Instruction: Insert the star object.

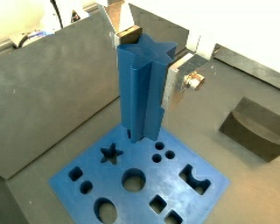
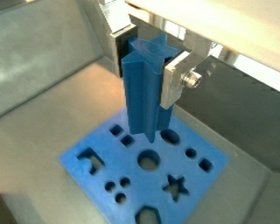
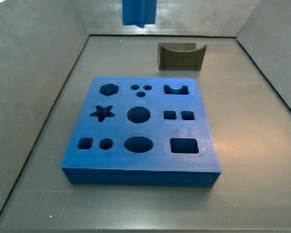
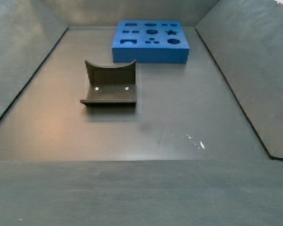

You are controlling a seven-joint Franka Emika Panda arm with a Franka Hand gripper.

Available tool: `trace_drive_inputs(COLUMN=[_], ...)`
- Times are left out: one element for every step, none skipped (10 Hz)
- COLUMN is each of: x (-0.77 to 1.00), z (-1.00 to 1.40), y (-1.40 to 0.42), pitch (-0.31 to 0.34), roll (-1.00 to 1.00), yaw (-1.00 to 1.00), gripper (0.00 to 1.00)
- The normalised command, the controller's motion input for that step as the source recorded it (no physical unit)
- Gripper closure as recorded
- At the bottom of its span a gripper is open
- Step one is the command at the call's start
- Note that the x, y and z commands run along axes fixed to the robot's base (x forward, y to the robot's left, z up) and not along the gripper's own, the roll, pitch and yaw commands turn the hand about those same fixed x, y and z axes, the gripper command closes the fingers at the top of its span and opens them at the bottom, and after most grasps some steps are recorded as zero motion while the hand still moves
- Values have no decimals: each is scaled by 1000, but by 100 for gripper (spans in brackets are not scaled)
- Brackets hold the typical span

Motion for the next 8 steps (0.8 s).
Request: trace_drive_inputs(x=[-446,-474,-477,-474,-520,-397,-266,-200], z=[-1000,-1000,-1000,-1000,-860,-809,-789,-737], y=[0,-26,-186,-200,-517,-280,-100,-106], pitch=[-81,-104,-130,-133,-190,-180,-137,-183], roll=[0,0,0,-1,53,71,71,67], yaw=[-440,-486,-603,-594,-246,-469,-680,-643], gripper=[100,100,100,100,100,100,100,100])
